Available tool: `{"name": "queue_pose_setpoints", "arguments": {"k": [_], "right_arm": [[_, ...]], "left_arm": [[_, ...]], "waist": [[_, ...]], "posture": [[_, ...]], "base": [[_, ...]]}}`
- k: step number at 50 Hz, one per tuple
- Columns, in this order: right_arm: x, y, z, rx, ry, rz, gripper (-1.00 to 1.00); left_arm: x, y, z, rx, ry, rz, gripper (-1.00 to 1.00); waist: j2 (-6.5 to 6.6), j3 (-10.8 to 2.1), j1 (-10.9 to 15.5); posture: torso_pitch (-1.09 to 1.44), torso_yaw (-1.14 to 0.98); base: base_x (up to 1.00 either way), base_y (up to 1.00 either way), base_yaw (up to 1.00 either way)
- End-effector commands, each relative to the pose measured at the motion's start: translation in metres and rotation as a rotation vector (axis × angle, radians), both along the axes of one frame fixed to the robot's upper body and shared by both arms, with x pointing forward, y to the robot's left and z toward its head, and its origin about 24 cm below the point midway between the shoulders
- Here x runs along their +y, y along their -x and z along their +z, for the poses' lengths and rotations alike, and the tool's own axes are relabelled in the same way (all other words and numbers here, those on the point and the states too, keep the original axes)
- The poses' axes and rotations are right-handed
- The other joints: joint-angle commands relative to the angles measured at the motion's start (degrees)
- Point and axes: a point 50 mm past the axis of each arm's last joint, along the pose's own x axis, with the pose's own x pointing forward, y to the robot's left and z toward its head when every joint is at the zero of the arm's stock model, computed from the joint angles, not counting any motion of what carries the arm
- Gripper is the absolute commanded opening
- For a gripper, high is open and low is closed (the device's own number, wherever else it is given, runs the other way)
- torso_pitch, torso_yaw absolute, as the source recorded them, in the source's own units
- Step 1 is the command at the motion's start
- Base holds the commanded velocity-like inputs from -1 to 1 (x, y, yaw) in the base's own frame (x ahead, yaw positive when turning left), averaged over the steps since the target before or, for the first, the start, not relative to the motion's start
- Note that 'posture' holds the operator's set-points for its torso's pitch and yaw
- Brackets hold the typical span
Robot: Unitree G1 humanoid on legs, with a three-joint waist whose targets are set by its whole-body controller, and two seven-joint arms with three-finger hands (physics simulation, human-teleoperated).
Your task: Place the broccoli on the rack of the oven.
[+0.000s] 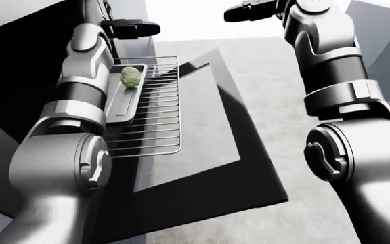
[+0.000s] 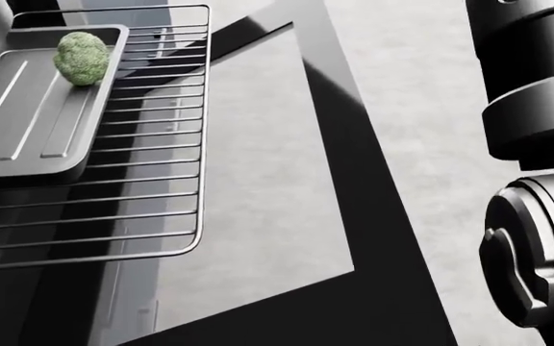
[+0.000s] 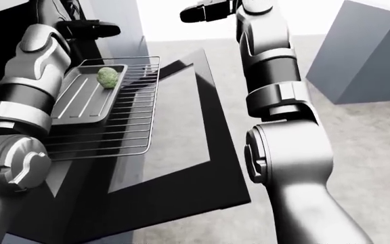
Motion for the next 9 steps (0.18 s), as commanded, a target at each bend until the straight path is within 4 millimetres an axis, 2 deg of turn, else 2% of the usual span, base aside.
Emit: {"name": "queue_pose_setpoints", "arguments": {"k": [1, 3, 9], "right_arm": [[0.003, 0.013, 0.034, -0.156, 0.025, 0.011, 1.00], [0.003, 0.015, 0.037, -0.187, 0.032, 0.011, 1.00], [0.002, 0.021, 0.043, -0.247, 0.060, 0.011, 1.00]], "left_arm": [[-0.004, 0.010, 0.038, -0.165, -0.039, -0.007, 1.00], [-0.008, 0.011, 0.042, -0.198, -0.091, -0.018, 1.00], [-0.015, 0.018, 0.057, -0.298, -0.081, -0.054, 1.00]], "waist": [[0.08, -2.08, 0.00], [0.05, -2.06, 0.02], [-0.06, -1.98, 0.06]], "posture": [[0.00, 0.00], [0.00, 0.00], [0.00, 0.00]], "base": [[0.00, 0.00, 0.00], [0.00, 0.00, 0.00], [0.00, 0.00, 0.00]]}}
